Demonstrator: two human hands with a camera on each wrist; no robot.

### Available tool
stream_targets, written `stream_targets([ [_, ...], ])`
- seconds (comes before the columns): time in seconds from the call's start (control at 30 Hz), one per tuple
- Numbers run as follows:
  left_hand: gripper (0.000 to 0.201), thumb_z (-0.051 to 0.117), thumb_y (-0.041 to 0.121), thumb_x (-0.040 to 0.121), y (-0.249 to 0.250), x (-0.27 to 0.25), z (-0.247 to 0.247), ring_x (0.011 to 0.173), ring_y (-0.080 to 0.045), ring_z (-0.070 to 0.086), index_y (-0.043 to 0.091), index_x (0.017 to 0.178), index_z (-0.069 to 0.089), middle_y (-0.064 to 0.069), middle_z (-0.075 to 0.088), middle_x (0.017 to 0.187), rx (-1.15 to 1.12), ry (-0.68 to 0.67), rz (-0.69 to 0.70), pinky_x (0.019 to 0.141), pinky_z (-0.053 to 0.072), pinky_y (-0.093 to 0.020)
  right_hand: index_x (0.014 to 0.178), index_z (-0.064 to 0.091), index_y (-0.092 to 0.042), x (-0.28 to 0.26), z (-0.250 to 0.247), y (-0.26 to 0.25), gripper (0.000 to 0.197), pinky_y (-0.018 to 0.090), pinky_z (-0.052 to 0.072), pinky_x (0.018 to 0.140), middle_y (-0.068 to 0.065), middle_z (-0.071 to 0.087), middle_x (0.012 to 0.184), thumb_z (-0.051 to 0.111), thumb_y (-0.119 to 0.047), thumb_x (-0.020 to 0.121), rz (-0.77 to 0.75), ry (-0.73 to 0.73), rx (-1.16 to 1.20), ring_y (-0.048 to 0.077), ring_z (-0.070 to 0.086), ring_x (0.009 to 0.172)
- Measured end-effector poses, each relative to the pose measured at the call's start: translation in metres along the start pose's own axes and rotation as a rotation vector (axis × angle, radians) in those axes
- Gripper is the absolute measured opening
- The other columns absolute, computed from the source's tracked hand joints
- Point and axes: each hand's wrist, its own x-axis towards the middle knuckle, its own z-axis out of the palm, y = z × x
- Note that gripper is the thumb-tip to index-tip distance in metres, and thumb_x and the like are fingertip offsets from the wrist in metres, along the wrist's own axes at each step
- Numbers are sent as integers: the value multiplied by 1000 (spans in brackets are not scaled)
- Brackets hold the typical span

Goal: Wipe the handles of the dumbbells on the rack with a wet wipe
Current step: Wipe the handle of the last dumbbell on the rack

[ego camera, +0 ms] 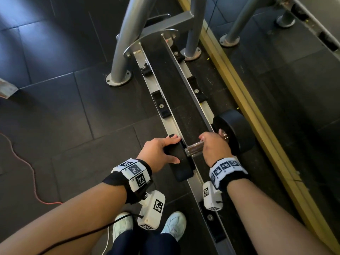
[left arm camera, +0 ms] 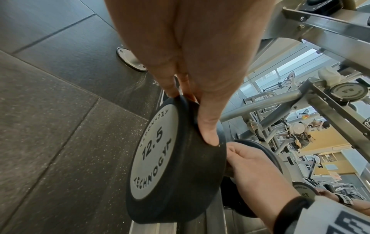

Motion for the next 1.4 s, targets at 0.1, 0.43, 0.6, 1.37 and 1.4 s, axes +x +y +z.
stream_targets([
  [0.1,73,83,19,76,1,0,0,141,1,32,42,138,53,23,45,147,13,2,7,107,15,-15,106,63,-25,-10,11,-13,27,38,16,121,-7,67,93,66,-9,84,-86,84,5,14,62,102],
  [0.43,74,84,20,75,-1,2,0,141,2,32,41,138,52,24,45,147,37,3,9,112,16,-16,125,65,-26,-49,3,-13,32,21,27,115,-8,62,130,41,-21,104,-48,-152,710,1,49,128],
  [0.6,74,85,19,74,3,1,-2,140,-1,35,42,136,54,22,47,146,39,-4,-12,114,19,-21,117,67,-47,-78,9,-14,24,14,41,87,-29,65,115,59,-46,94,442,130,1133,-12,55,106],
  [1.37,71,87,22,72,0,3,-3,136,1,40,41,134,57,23,51,142,77,9,36,108,21,-12,89,76,-39,-74,38,-9,32,21,56,74,-8,75,99,62,-10,93,878,418,1586,11,72,92],
  [1.4,71,87,22,72,0,3,-3,136,1,40,41,134,57,23,51,142,70,6,36,109,22,-13,84,76,-42,-69,34,-8,36,19,55,73,-13,74,95,63,-10,92,900,476,1602,10,71,93],
])
